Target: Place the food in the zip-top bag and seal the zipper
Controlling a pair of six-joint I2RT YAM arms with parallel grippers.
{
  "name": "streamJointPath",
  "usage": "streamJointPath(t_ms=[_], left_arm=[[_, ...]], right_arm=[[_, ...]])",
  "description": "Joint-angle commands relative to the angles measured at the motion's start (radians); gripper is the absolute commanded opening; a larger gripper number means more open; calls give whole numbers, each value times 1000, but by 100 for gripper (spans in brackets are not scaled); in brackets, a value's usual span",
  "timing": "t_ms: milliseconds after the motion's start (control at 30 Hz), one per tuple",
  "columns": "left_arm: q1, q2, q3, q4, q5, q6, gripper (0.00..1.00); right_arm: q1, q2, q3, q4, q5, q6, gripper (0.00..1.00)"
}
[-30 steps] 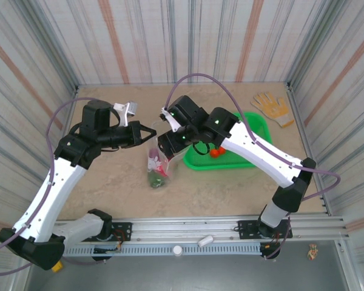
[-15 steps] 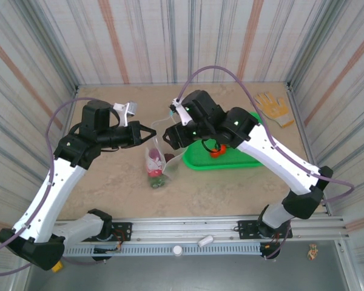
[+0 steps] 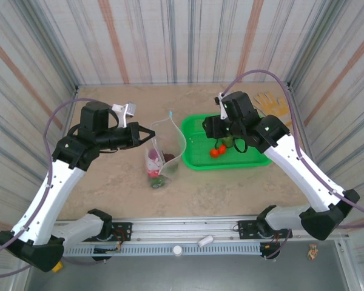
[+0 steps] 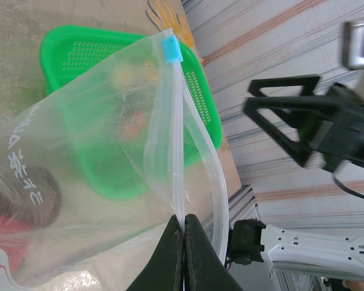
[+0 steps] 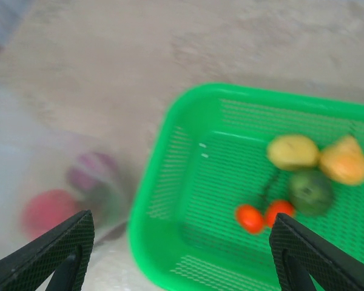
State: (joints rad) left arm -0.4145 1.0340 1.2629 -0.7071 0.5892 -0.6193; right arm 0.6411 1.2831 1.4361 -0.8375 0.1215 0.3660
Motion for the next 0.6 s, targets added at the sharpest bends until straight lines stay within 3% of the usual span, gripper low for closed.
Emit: streamJointPath(t_ms=[0, 233, 567], left_arm=[[2, -25, 6, -1, 1, 29, 0], [2, -24, -8, 5, 11, 39, 0], [2, -10, -31, 29, 44, 41, 0]], right_arm=[[-42, 13, -84, 16, 56, 21, 79], [-104, 123, -178, 34, 144, -4, 82], [-203, 314, -193, 134, 77, 4, 83]])
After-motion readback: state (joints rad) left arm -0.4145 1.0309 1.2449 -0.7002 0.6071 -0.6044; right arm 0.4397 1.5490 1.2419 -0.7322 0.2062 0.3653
